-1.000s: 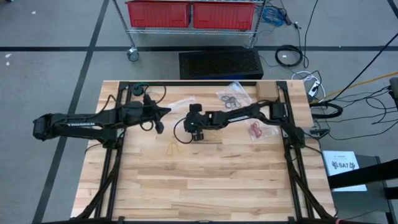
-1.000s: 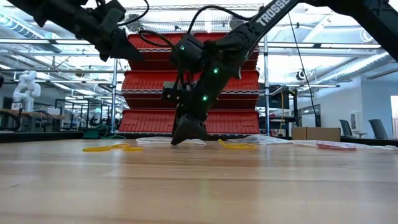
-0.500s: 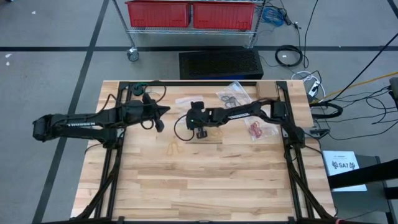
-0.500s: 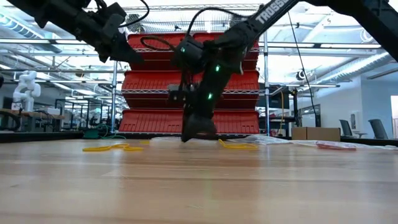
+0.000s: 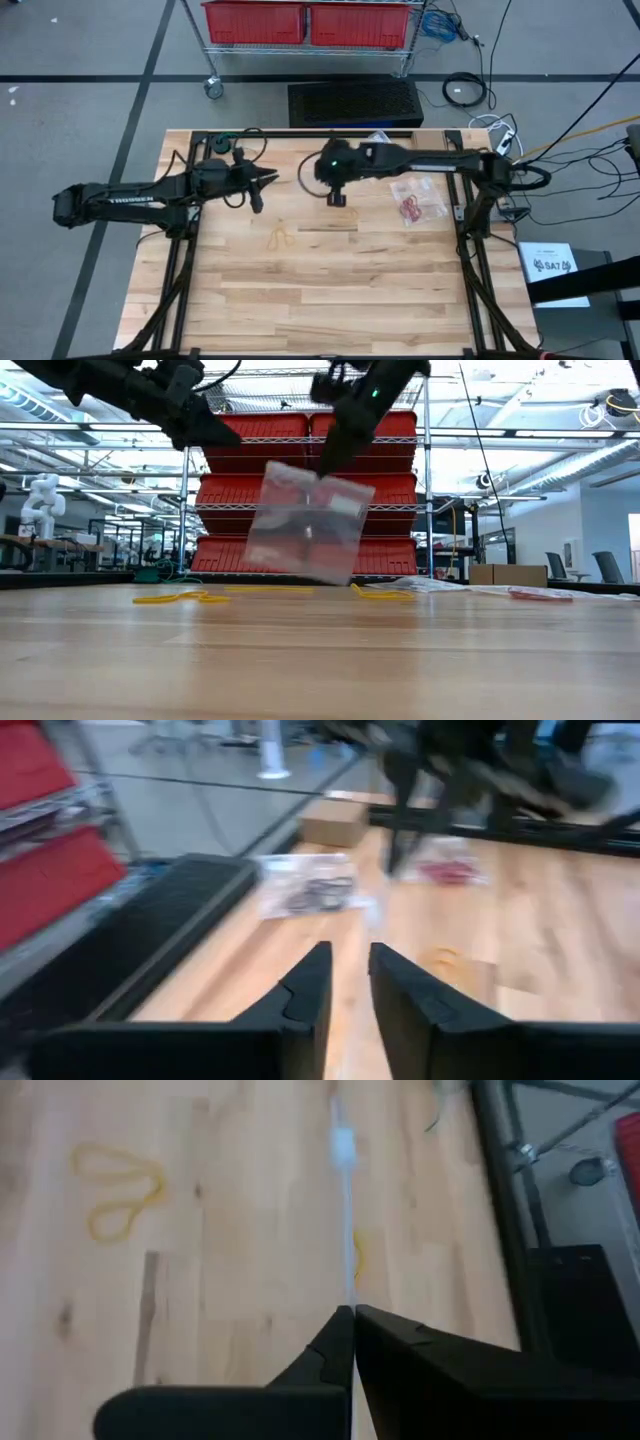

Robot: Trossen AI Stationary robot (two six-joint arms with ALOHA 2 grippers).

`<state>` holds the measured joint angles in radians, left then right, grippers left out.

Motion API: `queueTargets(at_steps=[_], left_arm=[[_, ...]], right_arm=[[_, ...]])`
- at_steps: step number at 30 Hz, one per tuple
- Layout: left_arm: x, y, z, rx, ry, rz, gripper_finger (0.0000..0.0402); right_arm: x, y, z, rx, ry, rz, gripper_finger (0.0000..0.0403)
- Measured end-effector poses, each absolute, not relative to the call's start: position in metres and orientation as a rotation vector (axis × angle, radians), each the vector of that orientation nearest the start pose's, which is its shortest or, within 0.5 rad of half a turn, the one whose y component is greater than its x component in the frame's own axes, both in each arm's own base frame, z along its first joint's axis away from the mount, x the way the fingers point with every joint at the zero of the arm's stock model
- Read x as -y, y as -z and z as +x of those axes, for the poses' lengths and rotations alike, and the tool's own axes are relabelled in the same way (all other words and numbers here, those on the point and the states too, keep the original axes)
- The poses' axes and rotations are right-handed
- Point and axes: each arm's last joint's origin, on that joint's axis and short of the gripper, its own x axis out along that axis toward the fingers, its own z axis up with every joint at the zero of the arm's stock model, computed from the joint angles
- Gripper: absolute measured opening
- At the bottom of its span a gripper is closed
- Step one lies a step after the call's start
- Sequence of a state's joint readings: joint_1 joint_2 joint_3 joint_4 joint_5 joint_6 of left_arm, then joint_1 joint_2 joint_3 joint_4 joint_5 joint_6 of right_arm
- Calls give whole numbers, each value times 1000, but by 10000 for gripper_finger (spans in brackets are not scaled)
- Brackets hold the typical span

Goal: Sort rubber bands
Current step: Open the left zip bag

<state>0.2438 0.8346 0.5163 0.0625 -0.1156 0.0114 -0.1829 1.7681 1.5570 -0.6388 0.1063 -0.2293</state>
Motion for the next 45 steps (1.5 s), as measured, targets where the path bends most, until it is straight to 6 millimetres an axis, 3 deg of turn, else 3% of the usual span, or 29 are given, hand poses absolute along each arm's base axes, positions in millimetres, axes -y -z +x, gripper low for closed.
queueTargets(at_steps=[4,8,13,21,28,40,45], left_arm=[[-49,-254,189,-235,-298,-16,125],[-51,-251,202,-195,-271,-15,151],[-53,-255,212,-122,-270,-7,156],[-54,-250,219,-151,-239,-13,145],[-54,-246,221,-166,-241,-14,117],[-55,-246,222,-168,-243,-6,14],[-55,-246,222,-170,-240,10,4]], right_arm=[[71,-322,367,-808,188,-174,0],[71,-325,365,-800,186,-175,0],[71,-323,364,-824,178,-184,0],[70,-322,365,-825,166,-199,0],[69,-322,365,-819,139,-189,0],[62,-323,367,-806,100,-187,0],[61,-324,368,-788,103,-175,0]])
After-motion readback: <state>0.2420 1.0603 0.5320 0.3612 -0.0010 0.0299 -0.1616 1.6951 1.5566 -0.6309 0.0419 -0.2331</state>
